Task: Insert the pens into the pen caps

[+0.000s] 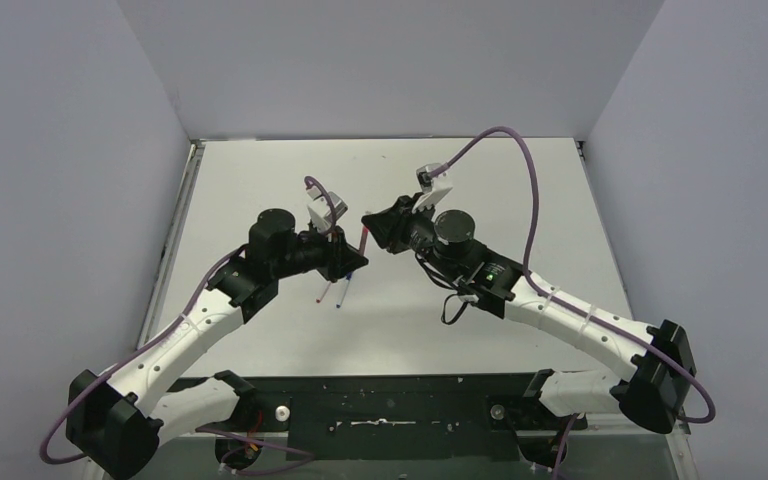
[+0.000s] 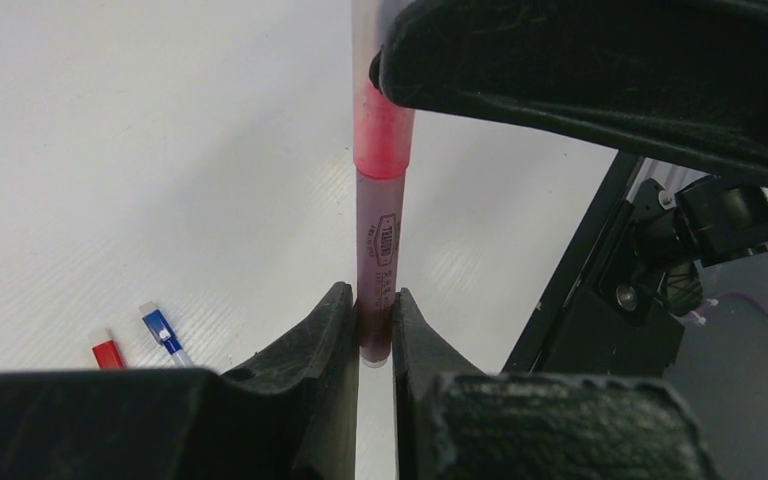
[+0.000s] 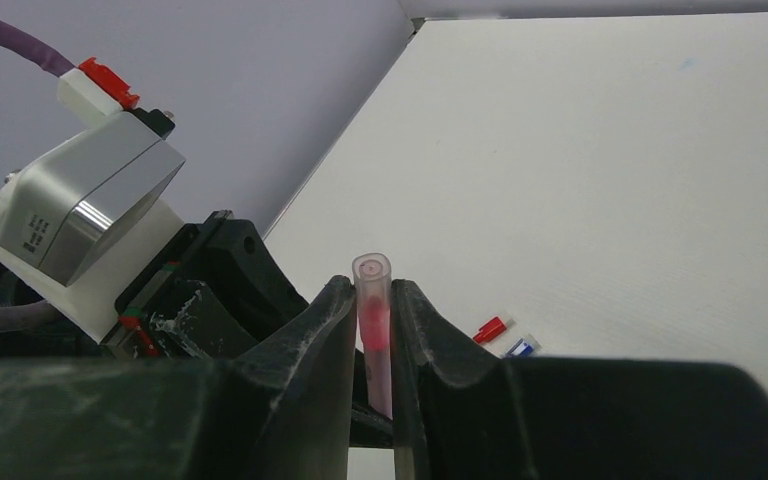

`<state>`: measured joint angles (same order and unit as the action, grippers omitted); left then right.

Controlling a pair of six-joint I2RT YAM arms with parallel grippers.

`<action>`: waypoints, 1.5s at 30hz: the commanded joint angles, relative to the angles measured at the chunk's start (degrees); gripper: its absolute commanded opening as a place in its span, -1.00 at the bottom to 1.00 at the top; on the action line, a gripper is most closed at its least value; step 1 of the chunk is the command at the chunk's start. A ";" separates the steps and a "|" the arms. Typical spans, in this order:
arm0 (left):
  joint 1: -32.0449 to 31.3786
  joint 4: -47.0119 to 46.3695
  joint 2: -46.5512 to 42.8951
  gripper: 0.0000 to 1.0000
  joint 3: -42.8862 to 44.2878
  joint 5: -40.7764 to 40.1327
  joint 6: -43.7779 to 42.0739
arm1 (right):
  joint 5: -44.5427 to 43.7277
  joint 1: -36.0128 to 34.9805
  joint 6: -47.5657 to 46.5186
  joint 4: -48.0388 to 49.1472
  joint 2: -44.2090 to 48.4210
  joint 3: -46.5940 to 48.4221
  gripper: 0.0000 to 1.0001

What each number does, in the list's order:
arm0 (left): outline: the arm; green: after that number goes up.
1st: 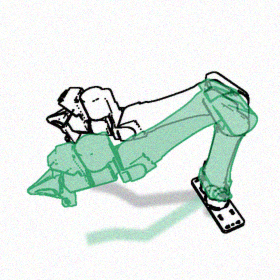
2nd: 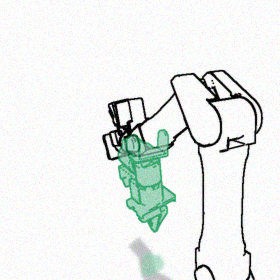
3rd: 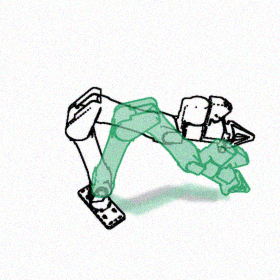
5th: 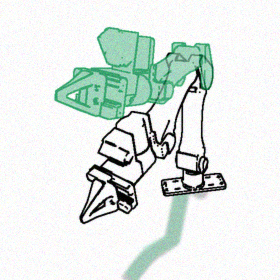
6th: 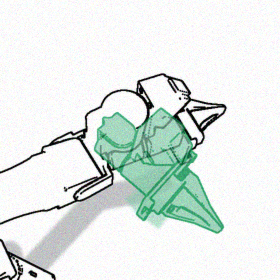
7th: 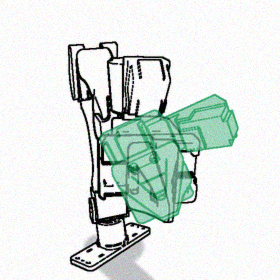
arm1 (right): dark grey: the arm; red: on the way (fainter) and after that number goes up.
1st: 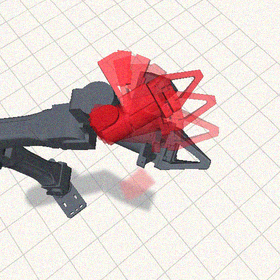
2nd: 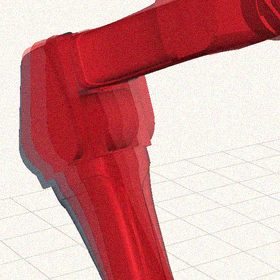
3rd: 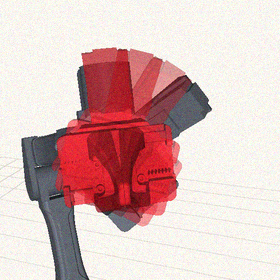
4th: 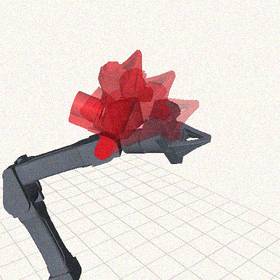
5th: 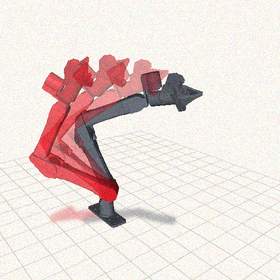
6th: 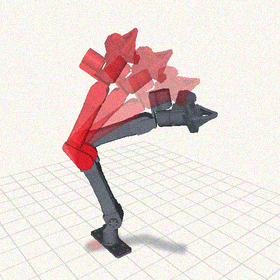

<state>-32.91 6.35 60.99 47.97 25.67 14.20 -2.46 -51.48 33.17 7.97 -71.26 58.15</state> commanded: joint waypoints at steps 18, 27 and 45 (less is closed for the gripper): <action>2.12 -2.86 0.48 -1.00 10.16 -9.40 -6.26 | -0.21 -5.89 3.41 -12.27 -3.95 -2.09 -1.00; 3.15 -2.13 0.36 -1.00 6.72 -3.41 -5.37 | -0.84 -4.87 -4.81 -9.04 3.87 -2.66 0.18; 1.62 1.21 -0.27 -1.00 3.78 7.46 -7.96 | 15.22 6.33 -10.24 2.04 -2.13 10.07 0.20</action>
<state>-31.03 8.16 61.95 51.62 30.61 7.35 8.82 -45.30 24.18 5.78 -71.46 65.06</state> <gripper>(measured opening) 0.108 0.610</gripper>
